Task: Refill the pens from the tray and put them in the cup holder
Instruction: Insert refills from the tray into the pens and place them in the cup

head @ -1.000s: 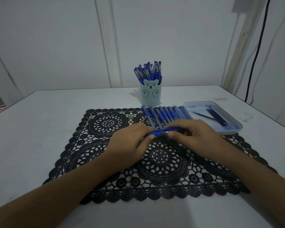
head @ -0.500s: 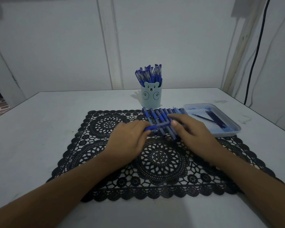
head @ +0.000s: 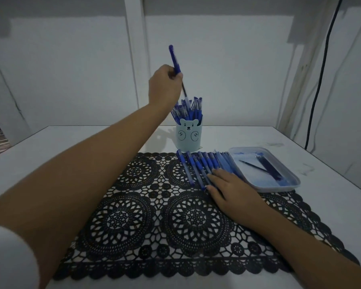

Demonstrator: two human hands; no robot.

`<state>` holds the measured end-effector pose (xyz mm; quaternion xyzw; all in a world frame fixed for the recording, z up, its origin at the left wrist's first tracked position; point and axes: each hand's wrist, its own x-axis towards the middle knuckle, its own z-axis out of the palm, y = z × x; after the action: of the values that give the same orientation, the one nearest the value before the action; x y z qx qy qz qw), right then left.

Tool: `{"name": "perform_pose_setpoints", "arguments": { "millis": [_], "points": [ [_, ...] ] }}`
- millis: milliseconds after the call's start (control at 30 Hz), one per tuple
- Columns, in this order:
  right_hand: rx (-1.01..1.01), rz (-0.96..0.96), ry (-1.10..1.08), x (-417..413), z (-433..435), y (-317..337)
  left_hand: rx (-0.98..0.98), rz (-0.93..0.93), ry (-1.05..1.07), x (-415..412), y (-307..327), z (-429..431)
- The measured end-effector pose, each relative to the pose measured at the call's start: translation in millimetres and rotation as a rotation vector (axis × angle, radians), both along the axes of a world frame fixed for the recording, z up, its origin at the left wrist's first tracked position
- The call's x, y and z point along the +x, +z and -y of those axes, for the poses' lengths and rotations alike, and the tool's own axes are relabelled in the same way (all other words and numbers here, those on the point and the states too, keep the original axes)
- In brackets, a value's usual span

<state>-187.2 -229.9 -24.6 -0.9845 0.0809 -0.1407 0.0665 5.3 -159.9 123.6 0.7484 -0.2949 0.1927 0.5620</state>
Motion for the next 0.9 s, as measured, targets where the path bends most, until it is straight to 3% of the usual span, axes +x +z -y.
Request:
{"name": "perform_pose_setpoints", "arguments": {
  "millis": [167, 333, 500, 667, 733, 900],
  "points": [
    [-0.012, 0.011, 0.018, 0.6, 0.4, -0.6, 0.119, 0.001, 0.032, 1.9, -20.9, 20.2],
    [0.000, 0.007, 0.016, 1.6, 0.8, -1.7, 0.359, 0.201, 0.034, 7.4, -36.1, 19.3],
    [0.004, -0.003, 0.014, 1.1, 0.4, -1.0, 0.569, 0.437, 0.178, 21.0, -43.7, 14.2],
    [0.020, -0.014, 0.008, 0.9, -0.2, -0.1, 0.824, 0.426, 0.131, 14.6, -52.5, 6.8],
    [0.020, -0.015, 0.007, 1.0, -0.1, -0.5, 0.814, 0.400, 0.112, 11.4, -57.9, 2.4],
    [0.019, -0.007, 0.006, 2.0, -0.3, -0.9, 0.443, 0.293, 0.222, -7.1, -81.2, -10.9]
  ]
}}
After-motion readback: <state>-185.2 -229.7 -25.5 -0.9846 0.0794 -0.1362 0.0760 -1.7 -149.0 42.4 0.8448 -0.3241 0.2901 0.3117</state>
